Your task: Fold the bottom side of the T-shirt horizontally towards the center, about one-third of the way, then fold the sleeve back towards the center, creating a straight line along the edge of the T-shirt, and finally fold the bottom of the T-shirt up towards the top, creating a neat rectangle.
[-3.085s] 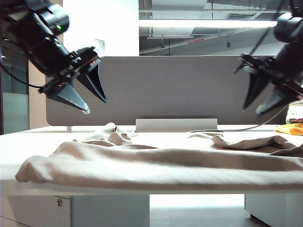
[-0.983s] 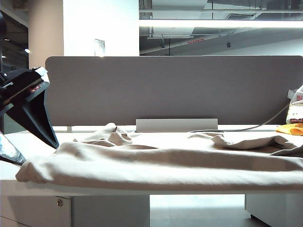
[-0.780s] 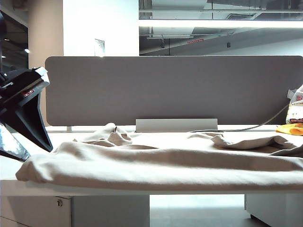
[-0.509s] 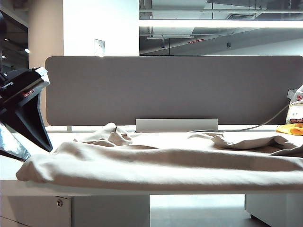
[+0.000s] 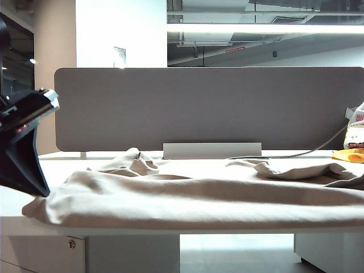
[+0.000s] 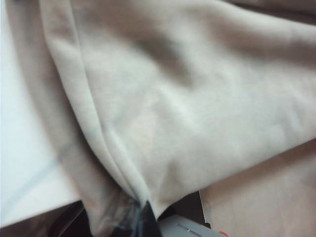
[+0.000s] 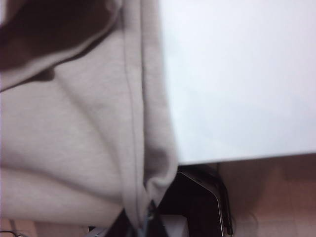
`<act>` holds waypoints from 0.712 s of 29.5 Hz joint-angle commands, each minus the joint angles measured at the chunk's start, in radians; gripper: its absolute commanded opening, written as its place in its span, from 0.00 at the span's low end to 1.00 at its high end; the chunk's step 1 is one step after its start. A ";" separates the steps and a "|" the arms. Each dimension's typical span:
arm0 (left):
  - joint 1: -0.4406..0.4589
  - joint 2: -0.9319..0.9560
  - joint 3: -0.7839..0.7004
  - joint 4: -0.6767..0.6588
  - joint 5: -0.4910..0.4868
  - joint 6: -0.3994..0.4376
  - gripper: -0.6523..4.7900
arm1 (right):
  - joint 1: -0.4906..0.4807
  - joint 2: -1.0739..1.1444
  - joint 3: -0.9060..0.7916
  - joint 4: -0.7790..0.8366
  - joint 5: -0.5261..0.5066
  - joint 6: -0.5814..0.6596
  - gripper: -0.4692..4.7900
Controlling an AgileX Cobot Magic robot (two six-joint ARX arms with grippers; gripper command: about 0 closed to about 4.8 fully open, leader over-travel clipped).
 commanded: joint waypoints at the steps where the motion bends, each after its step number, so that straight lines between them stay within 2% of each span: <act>1: -0.001 0.007 0.000 0.025 0.000 0.007 0.11 | -0.002 -0.003 0.002 0.029 -0.004 -0.021 0.09; 9: -0.001 0.006 0.033 0.049 0.015 0.009 0.11 | -0.003 -0.003 0.004 0.076 -0.085 -0.015 0.09; 14: 0.000 0.006 0.106 0.010 0.011 0.050 0.11 | -0.003 -0.003 0.010 0.122 -0.138 0.013 0.09; 21: 0.001 0.007 0.255 -0.040 -0.057 0.120 0.11 | -0.003 -0.003 0.109 0.124 -0.159 0.026 0.09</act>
